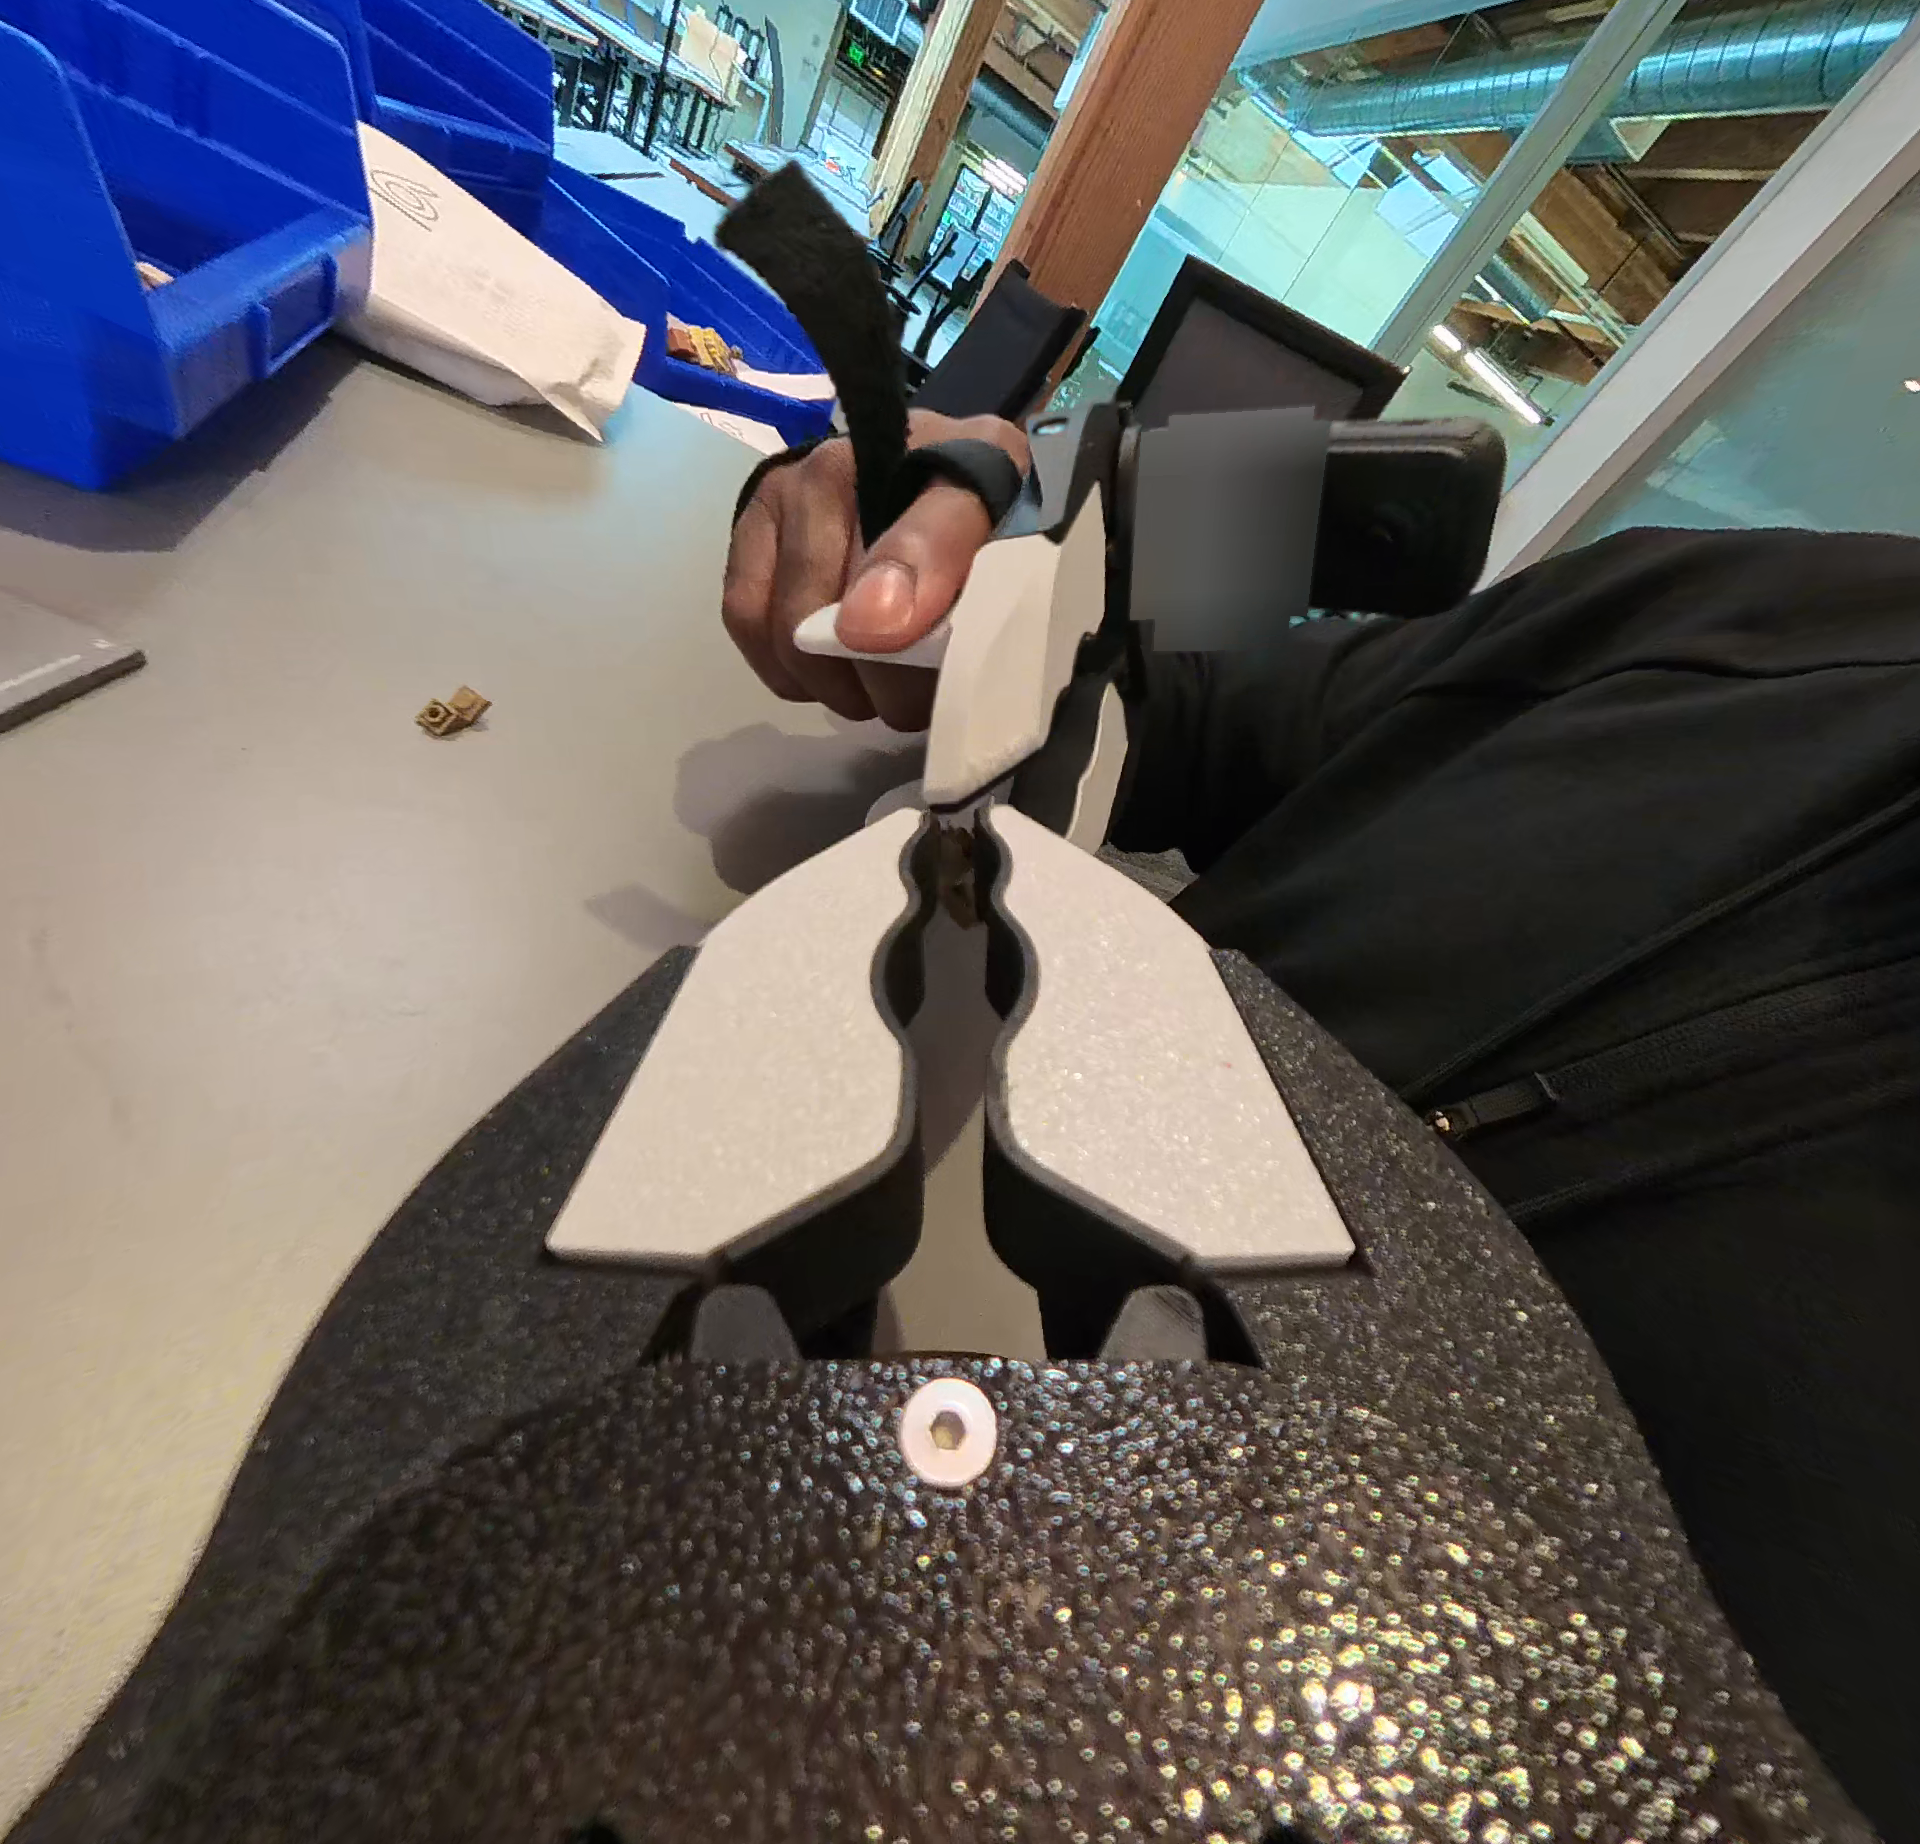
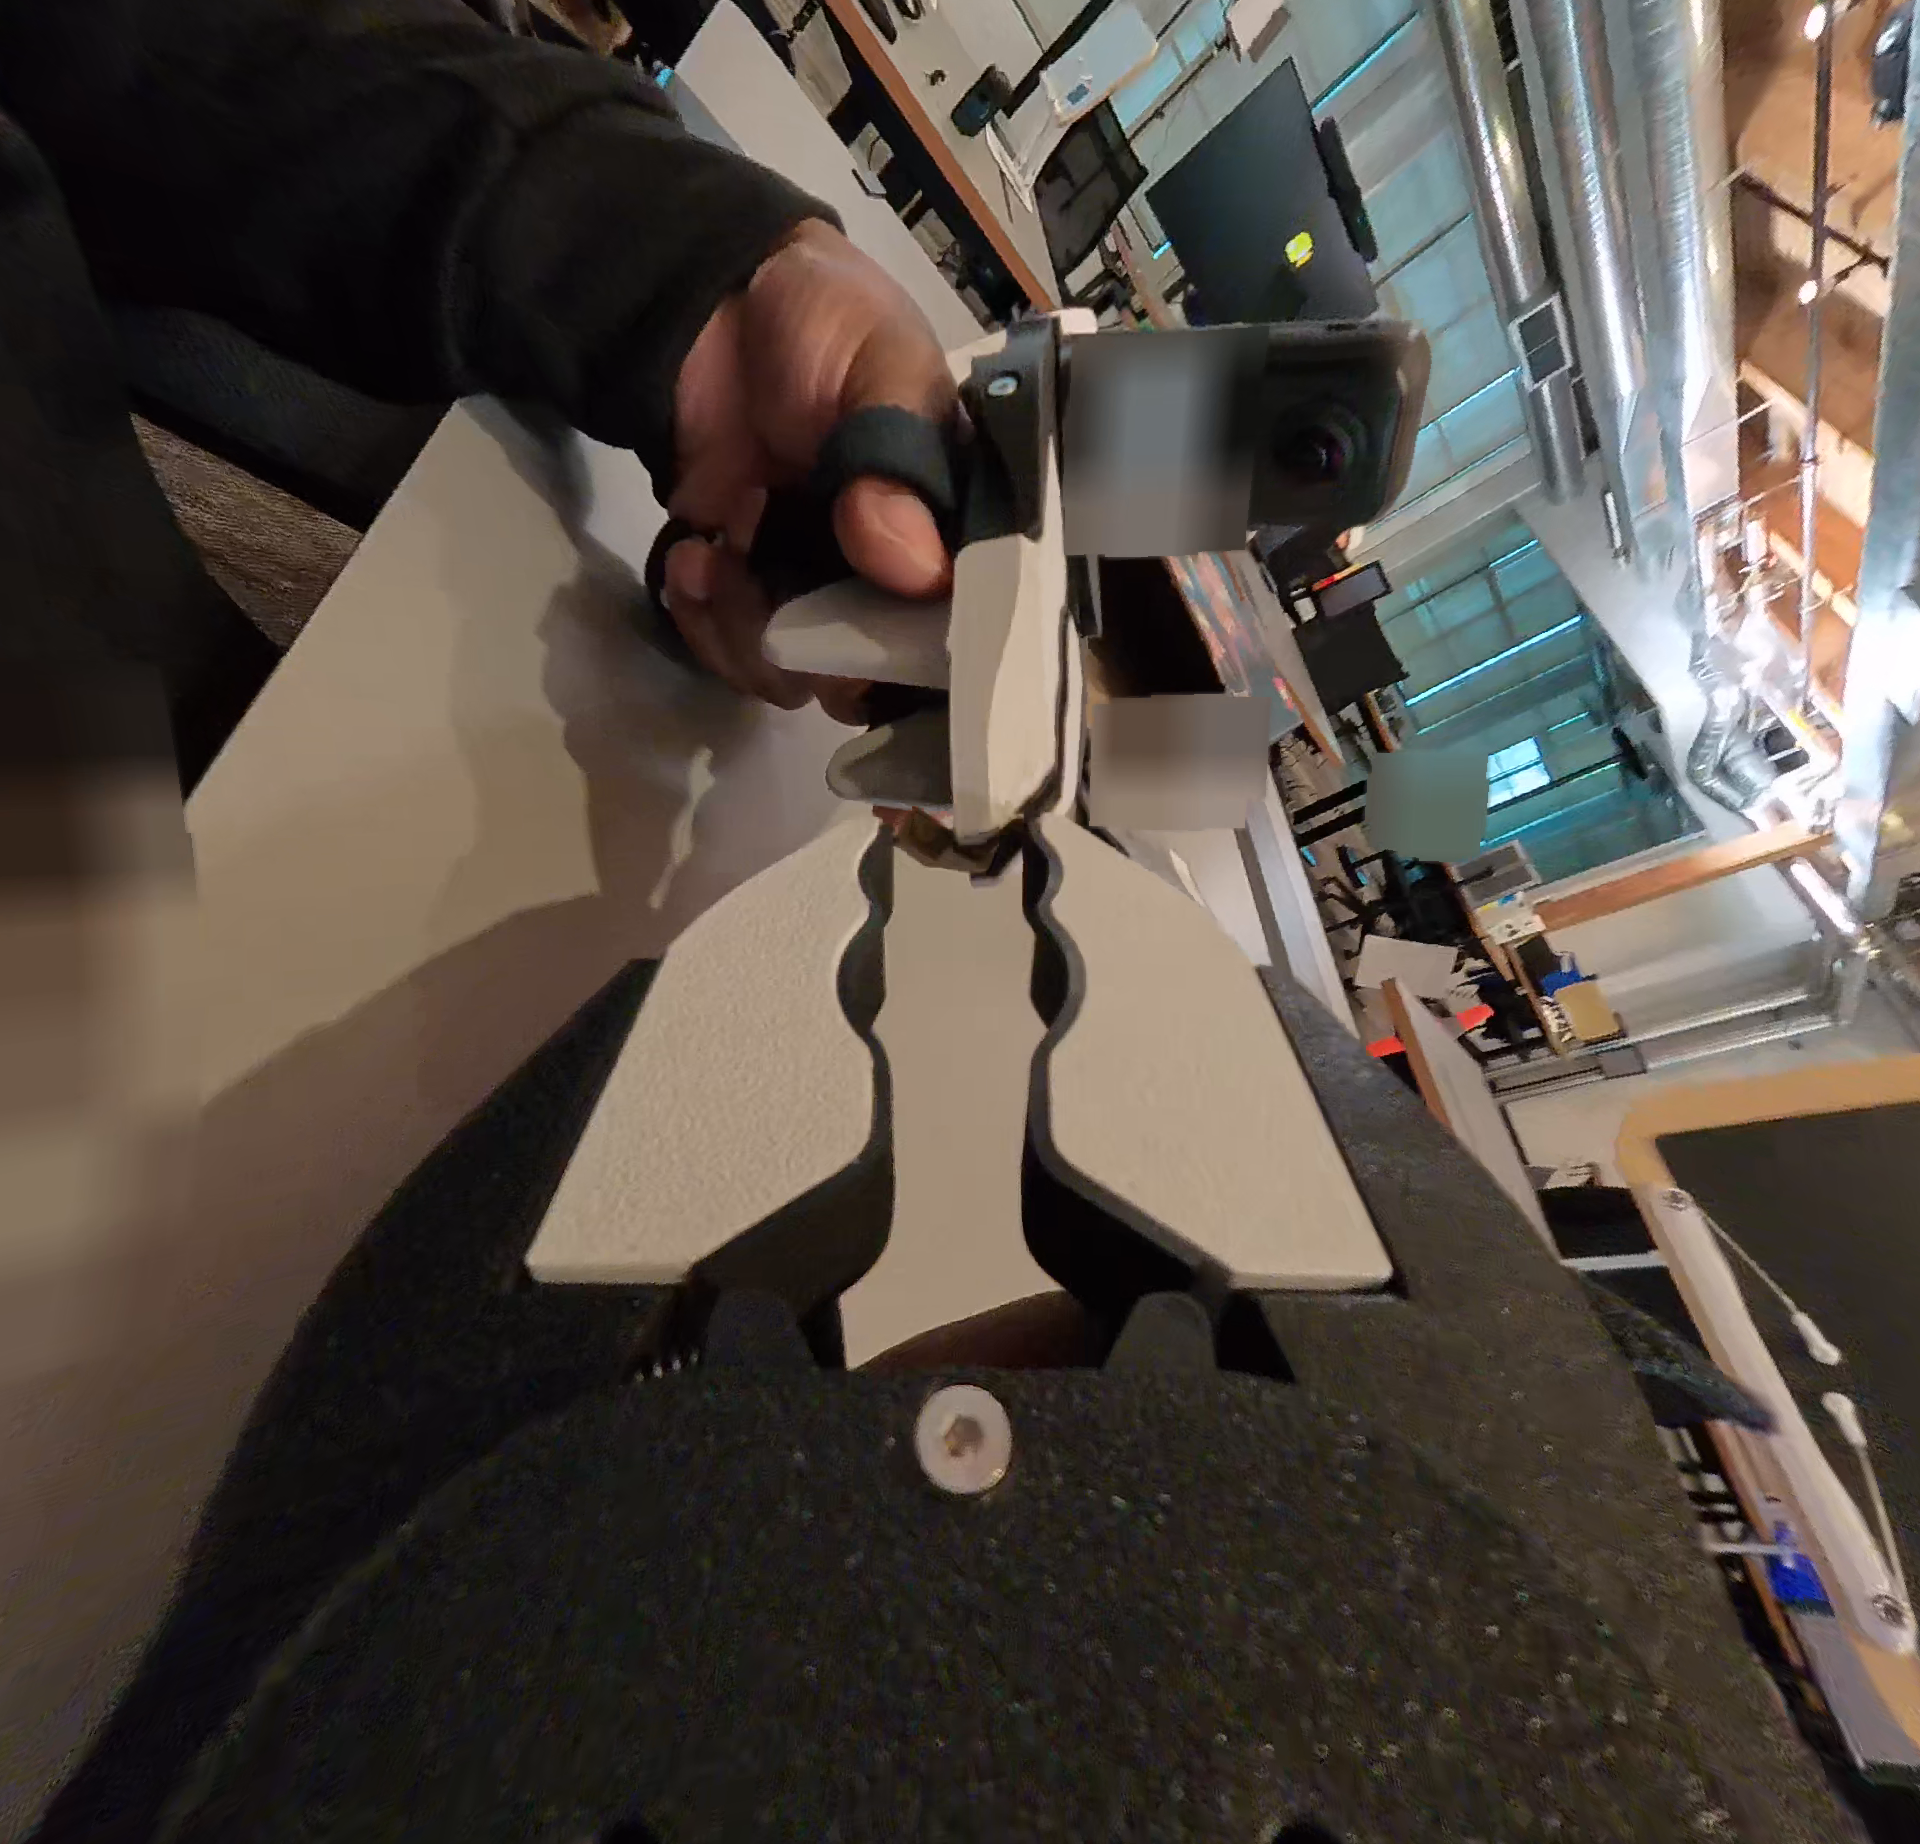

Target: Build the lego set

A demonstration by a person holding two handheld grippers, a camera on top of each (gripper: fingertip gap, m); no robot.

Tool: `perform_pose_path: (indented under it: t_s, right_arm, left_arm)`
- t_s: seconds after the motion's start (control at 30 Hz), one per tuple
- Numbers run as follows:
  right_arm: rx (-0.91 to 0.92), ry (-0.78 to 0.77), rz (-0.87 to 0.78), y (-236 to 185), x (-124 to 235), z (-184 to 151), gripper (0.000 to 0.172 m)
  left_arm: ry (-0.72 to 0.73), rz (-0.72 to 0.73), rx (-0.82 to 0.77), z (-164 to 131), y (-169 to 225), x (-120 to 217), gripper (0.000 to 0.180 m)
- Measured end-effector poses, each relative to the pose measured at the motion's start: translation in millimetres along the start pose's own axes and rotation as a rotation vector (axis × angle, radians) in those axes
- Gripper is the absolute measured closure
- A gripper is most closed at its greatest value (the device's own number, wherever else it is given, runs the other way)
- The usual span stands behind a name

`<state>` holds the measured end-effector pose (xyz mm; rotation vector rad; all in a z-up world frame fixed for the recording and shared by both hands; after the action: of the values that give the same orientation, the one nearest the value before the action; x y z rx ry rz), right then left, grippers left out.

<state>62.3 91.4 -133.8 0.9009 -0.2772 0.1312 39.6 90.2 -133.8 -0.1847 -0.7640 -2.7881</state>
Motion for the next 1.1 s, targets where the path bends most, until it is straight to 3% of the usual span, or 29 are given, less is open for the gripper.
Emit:
perform_pose_path:
  t_s: [0.73,1.1]
  right_arm:
    - [0.089,-0.127,-0.288,4.4,-13.3,-15.0,0.148]
    - [0.098,-0.122,-0.370,10.8,-8.9,-11.7,0.152]
  left_arm:
    - [0.038,0.108,0.051,2.4,-17.6,0.0,0.175]
    - [0.118,0.003,0.120,9.1,-10.4,-1.8,0.180]
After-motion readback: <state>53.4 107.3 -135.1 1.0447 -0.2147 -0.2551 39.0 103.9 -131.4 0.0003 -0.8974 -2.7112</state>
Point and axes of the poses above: each gripper's, where its closed fingertips meet, x back along the fingers, z out of its top, y = z × x across the jaws, the point moved 2 cm from there along x, back along the fingers, and after that the axes turned 7 degrees about -y, right-handed, at the moved point
